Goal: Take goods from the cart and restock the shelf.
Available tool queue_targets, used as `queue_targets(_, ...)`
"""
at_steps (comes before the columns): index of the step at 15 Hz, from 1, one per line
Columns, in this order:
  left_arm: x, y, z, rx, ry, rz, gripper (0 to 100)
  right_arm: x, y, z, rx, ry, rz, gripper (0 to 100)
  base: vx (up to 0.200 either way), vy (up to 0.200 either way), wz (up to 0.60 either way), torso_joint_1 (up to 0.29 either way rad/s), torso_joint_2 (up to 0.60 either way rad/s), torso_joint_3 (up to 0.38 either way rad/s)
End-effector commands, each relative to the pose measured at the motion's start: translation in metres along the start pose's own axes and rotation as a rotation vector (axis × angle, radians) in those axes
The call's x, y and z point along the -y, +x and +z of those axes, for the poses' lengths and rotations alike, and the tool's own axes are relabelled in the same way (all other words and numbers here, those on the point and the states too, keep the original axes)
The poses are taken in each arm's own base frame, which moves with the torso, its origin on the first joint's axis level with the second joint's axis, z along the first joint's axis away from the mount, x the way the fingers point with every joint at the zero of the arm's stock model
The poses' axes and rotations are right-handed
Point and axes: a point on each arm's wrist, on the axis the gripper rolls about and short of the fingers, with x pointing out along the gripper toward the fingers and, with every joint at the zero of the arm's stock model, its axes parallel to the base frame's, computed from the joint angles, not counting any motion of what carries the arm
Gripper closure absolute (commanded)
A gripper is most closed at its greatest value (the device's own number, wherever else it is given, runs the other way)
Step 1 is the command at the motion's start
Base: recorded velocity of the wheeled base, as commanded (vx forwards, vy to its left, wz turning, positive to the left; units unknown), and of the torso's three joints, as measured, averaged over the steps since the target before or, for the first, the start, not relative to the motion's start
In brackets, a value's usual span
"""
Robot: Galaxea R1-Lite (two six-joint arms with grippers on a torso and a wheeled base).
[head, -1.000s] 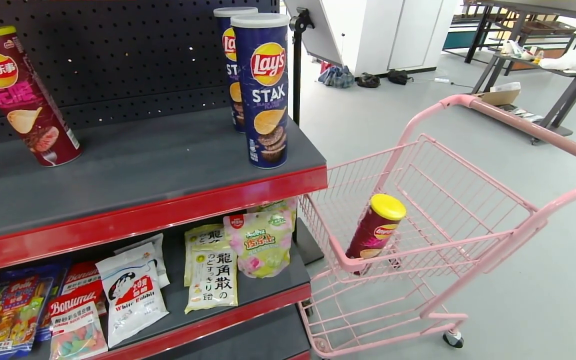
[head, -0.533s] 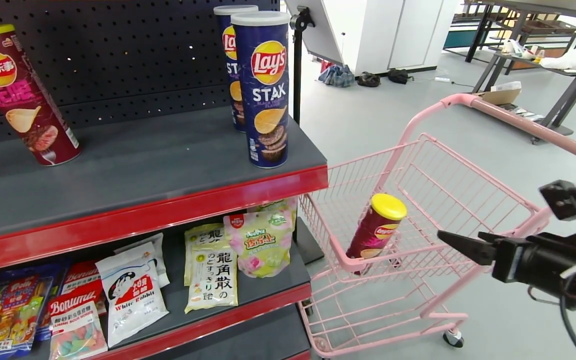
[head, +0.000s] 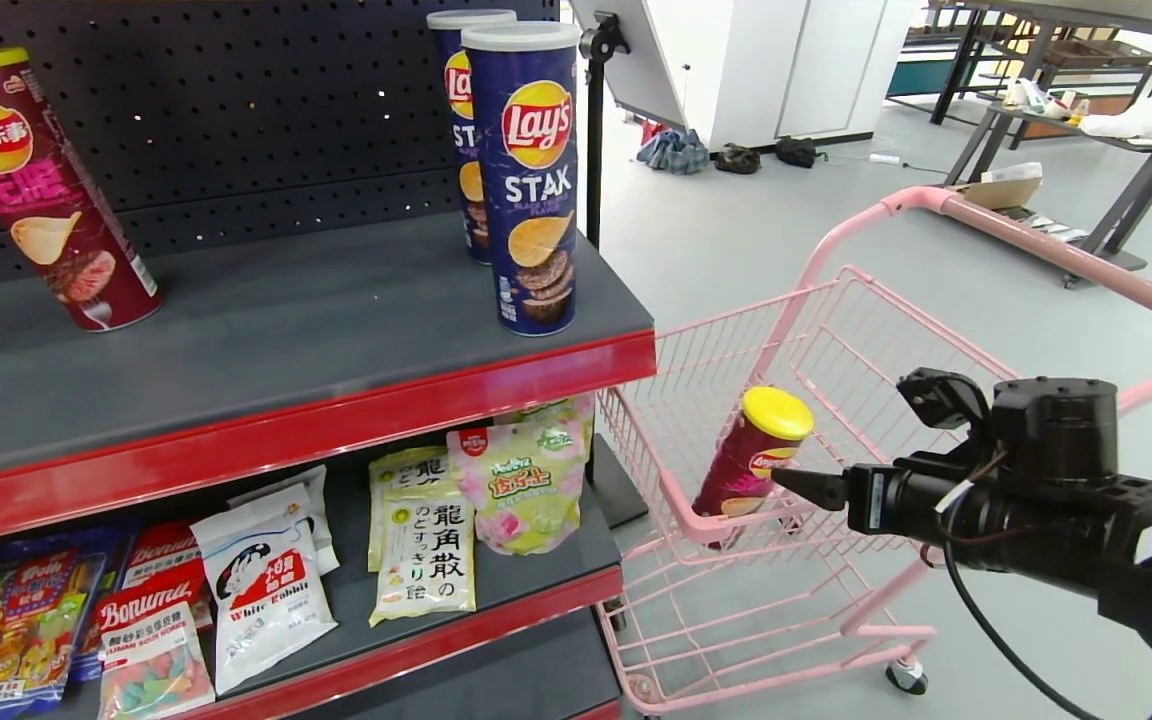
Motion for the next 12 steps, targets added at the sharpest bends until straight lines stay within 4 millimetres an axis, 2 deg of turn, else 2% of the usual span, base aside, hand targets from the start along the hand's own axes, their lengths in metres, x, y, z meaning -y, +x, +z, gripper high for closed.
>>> queue_targets(1, 0.0, 0.0, 0.0, -0.001, -0.001, 0.0, 0, 0.005, 0.026, -0.008, -0.034, 0.002, -0.004, 0, 0.0, 0.0, 0.0, 0.0, 0.0, 0.0)
queue_targets(10, 0.0, 0.0, 0.0, 0.0, -0.001, 0.0, 0, 0.01, 0.083, -0.003, 0.005, -0.018, 0.011, 0, 0.0, 0.0, 0.0, 0.0, 0.0, 0.0)
queue_targets(12, 0.0, 0.0, 0.0, 0.0, -0.001, 0.0, 0, 0.011, 0.091, 0.0, 0.017, -0.021, 0.013, 0, 0.0, 0.0, 0.0, 0.0, 0.0, 0.0)
